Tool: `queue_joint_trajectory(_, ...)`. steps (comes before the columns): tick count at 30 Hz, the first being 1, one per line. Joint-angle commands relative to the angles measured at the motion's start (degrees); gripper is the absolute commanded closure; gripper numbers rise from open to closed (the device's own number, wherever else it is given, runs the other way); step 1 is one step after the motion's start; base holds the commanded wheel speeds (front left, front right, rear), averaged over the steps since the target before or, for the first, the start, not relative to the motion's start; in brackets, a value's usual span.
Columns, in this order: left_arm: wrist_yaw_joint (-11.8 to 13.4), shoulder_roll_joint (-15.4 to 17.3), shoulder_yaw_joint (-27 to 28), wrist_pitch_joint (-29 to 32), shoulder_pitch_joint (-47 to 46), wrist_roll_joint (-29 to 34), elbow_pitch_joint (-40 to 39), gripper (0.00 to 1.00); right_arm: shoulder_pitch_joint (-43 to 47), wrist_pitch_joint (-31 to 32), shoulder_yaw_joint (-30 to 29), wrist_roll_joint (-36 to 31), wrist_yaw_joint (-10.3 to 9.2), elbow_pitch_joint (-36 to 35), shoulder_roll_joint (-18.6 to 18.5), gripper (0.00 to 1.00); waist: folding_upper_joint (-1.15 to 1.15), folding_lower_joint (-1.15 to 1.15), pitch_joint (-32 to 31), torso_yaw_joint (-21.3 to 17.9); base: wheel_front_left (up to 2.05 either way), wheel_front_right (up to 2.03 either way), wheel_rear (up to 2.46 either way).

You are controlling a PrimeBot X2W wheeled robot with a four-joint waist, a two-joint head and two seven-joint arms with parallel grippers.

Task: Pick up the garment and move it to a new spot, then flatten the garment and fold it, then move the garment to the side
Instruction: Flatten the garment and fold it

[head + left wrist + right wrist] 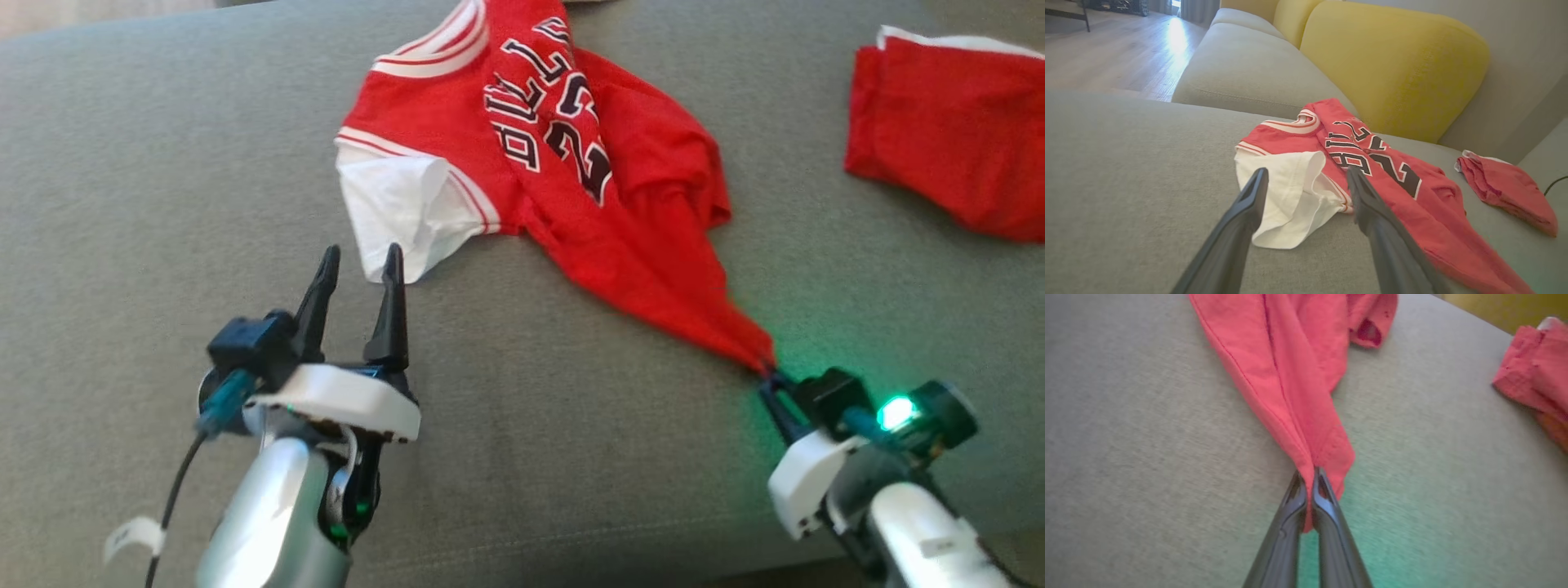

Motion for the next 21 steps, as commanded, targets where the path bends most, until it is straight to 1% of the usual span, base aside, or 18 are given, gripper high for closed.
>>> queue_joint_trajectory(1,-0.2,0.5,1.5,-0.7,-2.3,0.6,-1.2,0.00,0.2,0.1,0.1,-0.5,-0.05,-1.9,-0.9,1.00,0.00,0.00,0.4,-0.8,0.00,0.00,0.00)
queue_joint_trajectory(6,0.3,0.7,0.4,-0.7,-6.8,5.8,7.6,0.00,0.7,1.2,-3.7,-2.5,-0.05,-2.9,0.5,1.00,0.00,0.00,1.5,-2.9,0.00,0.00,0.00)
queue_joint_trajectory(11,2.4,2.4,0.6,-0.7,-12.0,9.9,15.8,0.00,0.5,1.0,-3.8,-2.8,-0.05,-3.3,2.4,1.00,0.00,0.00,2.8,-4.5,0.00,0.00,0.00)
queue_joint_trajectory(16,4.3,4.1,0.3,-0.7,-16.5,12.8,22.9,0.00,0.2,0.5,-3.2,-2.6,-0.05,-3.1,3.8,1.00,0.00,0.00,3.7,-5.3,0.00,0.00,0.00)
queue_joint_trajectory(18,4.3,4.4,0.0,-0.7,-17.7,13.2,25.1,0.00,0.0,0.2,-3.2,-2.4,-0.05,-2.9,4.2,1.00,0.00,0.00,4.0,-5.6,0.00,0.00,0.00)
queue_joint_trajectory(21,3.2,4.6,-0.6,-0.7,-19.0,13.4,27.0,0.00,-0.2,-0.2,-3.1,-2.4,-0.05,-2.5,4.5,1.00,0.00,0.00,4.3,-5.8,0.00,0.00,0.00)
